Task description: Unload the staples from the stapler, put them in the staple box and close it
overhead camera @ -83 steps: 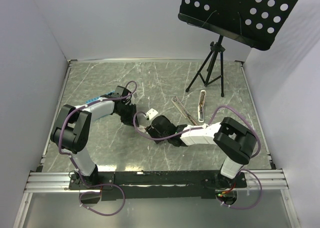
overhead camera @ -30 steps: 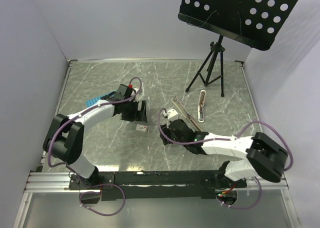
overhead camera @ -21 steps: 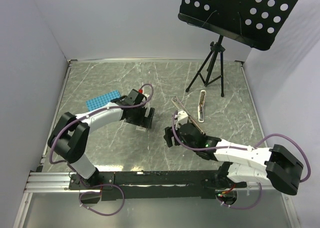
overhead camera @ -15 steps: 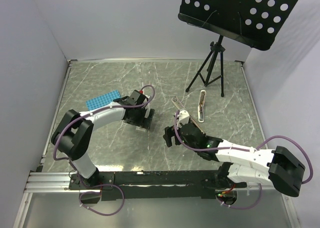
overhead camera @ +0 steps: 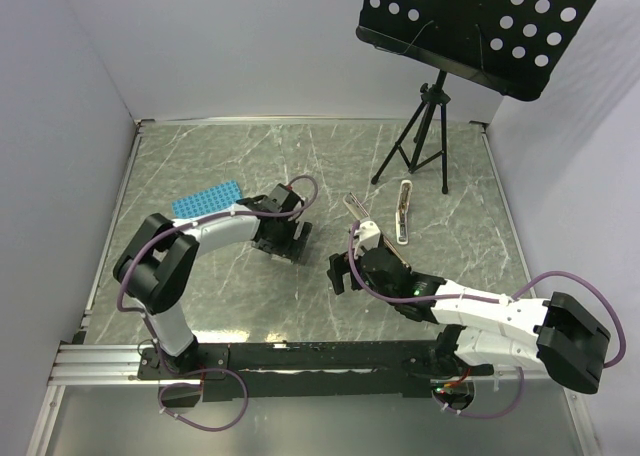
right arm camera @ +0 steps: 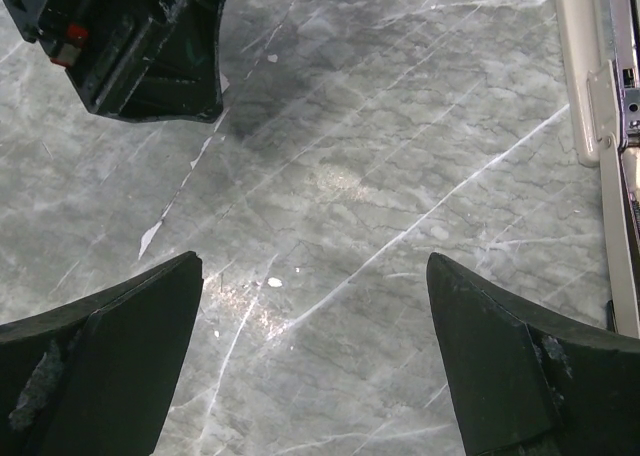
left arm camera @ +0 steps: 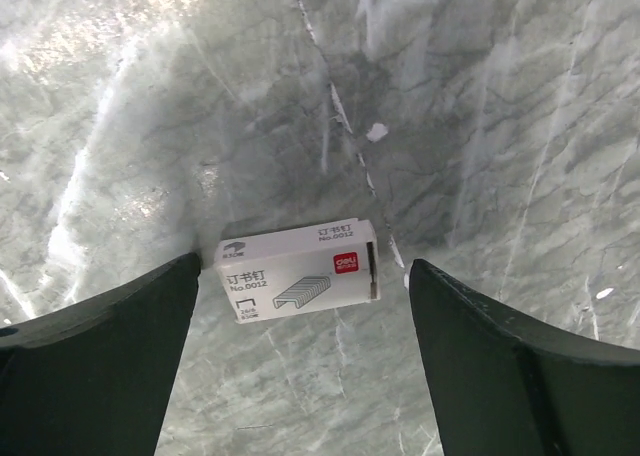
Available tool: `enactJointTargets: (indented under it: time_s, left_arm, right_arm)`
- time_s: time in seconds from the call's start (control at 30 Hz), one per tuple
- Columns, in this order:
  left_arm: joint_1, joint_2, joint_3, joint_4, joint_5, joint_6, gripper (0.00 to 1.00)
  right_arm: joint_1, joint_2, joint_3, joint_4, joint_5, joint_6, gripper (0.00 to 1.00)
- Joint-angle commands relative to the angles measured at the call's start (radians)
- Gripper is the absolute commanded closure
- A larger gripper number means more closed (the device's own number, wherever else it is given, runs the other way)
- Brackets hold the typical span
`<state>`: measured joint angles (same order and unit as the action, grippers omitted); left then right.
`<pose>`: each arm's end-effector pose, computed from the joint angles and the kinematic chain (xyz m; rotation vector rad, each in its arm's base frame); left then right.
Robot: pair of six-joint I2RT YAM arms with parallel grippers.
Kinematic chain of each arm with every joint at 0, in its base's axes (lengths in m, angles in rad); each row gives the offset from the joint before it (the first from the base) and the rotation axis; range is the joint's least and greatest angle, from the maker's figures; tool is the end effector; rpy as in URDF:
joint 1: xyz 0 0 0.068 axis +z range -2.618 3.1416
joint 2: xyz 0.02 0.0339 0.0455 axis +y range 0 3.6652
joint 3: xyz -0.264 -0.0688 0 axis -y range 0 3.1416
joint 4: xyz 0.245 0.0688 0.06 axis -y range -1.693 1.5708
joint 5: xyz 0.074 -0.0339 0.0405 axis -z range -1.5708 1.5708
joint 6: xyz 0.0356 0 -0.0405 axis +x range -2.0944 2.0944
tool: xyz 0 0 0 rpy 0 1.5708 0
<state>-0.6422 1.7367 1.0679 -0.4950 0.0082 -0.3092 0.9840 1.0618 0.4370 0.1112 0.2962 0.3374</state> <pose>0.2692 -0.2017 0.1684 0.4615 2.7320 -0.2719 0.1301 0.1768 0.1963 -0.4916 2.0406 0.5031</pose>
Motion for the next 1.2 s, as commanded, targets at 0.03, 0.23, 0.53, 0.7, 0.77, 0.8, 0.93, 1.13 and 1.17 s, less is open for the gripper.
enactJointTargets:
  time_s: [0.03, 0.23, 0.53, 0.7, 0.77, 0.8, 0.93, 1.13, 1.17]
  left_arm:
    - [-0.017, 0.021, 0.041, -0.007, -0.05, -0.01, 0.13]
    - [-0.028, 0.03, 0.047, -0.017, -0.076, -0.013, 0.24]
    - [-0.062, 0.032, 0.047, -0.037, -0.142, -0.014, 0.27]
    - [-0.073, 0.037, 0.05, -0.048, -0.163, -0.021, 0.29]
    - [-0.073, 0.037, 0.049, -0.05, -0.166, -0.021, 0.3]
    - [-0.076, 0.034, 0.05, -0.048, -0.166, -0.021, 0.31]
    - [-0.076, 0.029, 0.046, -0.043, -0.157, -0.024, 0.42]
    - [-0.076, 0.026, 0.047, -0.05, -0.174, -0.033, 0.49]
    - [-0.077, 0.024, 0.046, -0.05, -0.18, -0.036, 0.49]
  right_arm:
    - [0.007, -0.028, -0.006, 0.027, 0.018, 0.002, 0.0]
    - [0.007, -0.028, -0.009, 0.025, 0.021, -0.001, 0.0]
    - [0.007, -0.042, -0.007, 0.018, 0.027, -0.008, 0.0]
    - [0.007, -0.036, -0.004, 0.019, 0.029, -0.009, 0.0]
    - [0.007, -0.034, -0.003, 0.019, 0.029, -0.009, 0.0]
    - [0.008, -0.034, -0.003, 0.019, 0.027, -0.009, 0.0]
    - [0.007, -0.037, -0.001, 0.016, 0.029, -0.011, 0.0]
    - [0.007, -0.042, 0.0, 0.015, 0.029, -0.014, 0.0]
    - [0.005, -0.043, 0.002, 0.015, 0.029, -0.012, 0.0]
